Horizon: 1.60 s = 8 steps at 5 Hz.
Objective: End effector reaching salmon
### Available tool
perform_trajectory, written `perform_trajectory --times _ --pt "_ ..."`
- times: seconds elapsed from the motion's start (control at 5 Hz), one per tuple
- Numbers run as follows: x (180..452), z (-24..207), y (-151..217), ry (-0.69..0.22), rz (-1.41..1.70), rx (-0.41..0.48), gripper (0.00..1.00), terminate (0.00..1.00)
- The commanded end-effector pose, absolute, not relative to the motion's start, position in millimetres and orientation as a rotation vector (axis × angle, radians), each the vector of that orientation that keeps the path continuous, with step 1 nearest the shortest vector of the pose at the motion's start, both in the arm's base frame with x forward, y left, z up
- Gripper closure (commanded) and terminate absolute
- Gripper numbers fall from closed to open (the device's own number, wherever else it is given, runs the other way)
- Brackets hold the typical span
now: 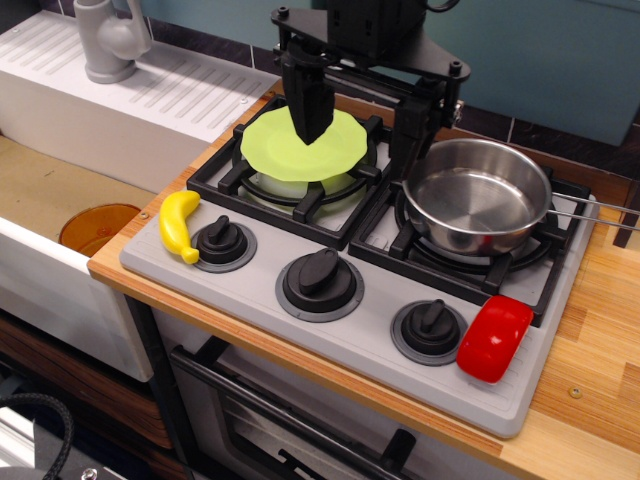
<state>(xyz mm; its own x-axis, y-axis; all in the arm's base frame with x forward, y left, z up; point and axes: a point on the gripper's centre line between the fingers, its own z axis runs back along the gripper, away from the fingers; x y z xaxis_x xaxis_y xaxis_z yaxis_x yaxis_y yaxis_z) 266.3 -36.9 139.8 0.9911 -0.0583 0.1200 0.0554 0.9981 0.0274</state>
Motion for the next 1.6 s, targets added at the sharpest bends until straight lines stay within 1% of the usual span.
perform_trajectory --times 0.0,0.2,0.4,0.6,0.8,1.0,1.2,1.4 --pt "266.3 139.8 -36.9 -0.121 -0.057 0.024 0.00 0.00" --pt "265.7 133.8 -86.9 -0.131 0.034 -0.022 0.00 0.00" --pt "266.5 133.3 -134.9 -0.141 0.095 -0.021 0.00 0.00" --pt "266.3 126.5 -165.8 -0.158 0.114 -0.025 0.00 0.00" --pt "266.2 104.4 -176.3 -0.236 0.069 -0.015 0.00 0.00" --pt "271.0 83.8 -169.2 -0.308 0.033 0.002 0.00 0.00" --pt "270.6 68.2 -158.4 -0.360 0.007 0.020 0.00 0.00" --pt "266.2 55.5 -149.9 -0.414 -0.019 0.017 0.00 0.00"
